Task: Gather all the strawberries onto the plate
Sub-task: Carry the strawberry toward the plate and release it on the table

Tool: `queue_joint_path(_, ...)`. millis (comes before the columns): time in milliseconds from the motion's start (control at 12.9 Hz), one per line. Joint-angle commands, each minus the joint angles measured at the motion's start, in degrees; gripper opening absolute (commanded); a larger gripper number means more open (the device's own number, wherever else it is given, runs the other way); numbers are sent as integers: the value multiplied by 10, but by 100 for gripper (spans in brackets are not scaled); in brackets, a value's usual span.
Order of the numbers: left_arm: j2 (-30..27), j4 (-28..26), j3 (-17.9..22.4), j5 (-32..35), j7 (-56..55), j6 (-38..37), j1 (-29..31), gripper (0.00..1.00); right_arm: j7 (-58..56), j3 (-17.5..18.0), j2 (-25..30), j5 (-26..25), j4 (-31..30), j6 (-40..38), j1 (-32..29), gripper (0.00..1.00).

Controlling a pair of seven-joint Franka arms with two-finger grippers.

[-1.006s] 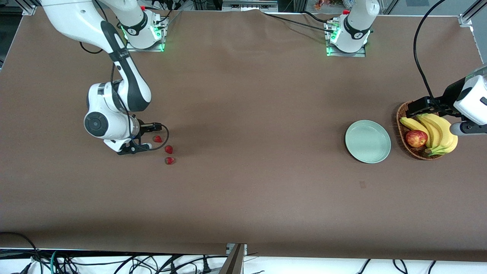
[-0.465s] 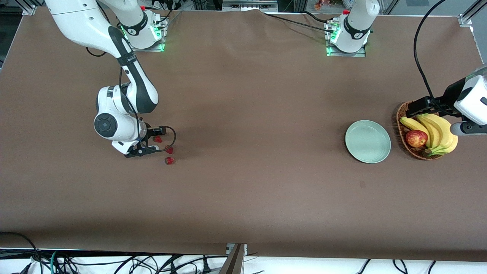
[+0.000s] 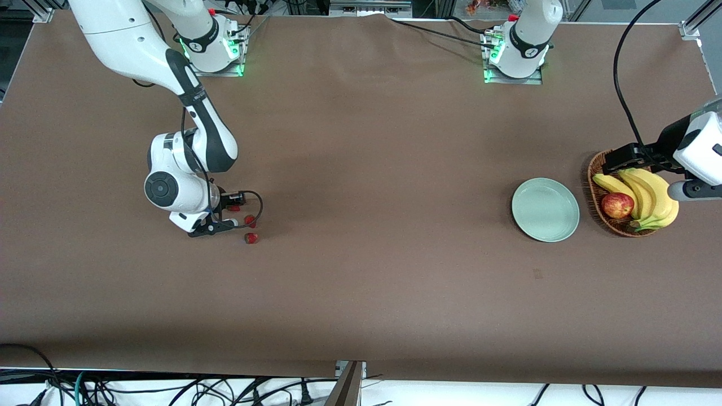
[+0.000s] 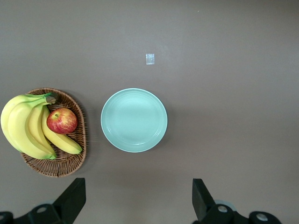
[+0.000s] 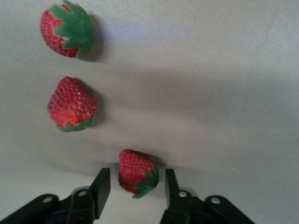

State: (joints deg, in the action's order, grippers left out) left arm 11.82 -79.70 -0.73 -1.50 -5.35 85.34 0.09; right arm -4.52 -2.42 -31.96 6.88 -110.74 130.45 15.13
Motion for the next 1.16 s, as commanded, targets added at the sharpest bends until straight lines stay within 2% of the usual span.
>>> queue_joint_path(0,8,17,1,-12,3,-10,3,100,-15,1,-1,10,11,-2,-2,26)
queue_joint_path(77,8,17,1,-11,3,-10,3,100,-15,1,1,10,16,-4,-2,20)
queue_joint_path(155,8,17,1,-12,3,-10,3,100,-15,1,5,10,24,-12,0,19)
queue_joint_path(465,8,17,1,-12,3,-10,3,100,66,3,1,13,154,-170,35,20)
queue_joint_path(542,8,17,1,-12,3,-10,3,100,104,3,-5,15,169,-173,58,20)
queue_joint_path(697,8,17,1,-12,3,-10,3,100,193,8,-19,70,196,-170,112,20)
queue_joint_path(929,8,17,1,-12,3,-10,3,100,334,10,-74,136,297,-160,188,20)
queue_joint_path(1084,10,17,1,-12,3,-10,3,100,429,11,-119,167,343,-97,236,21)
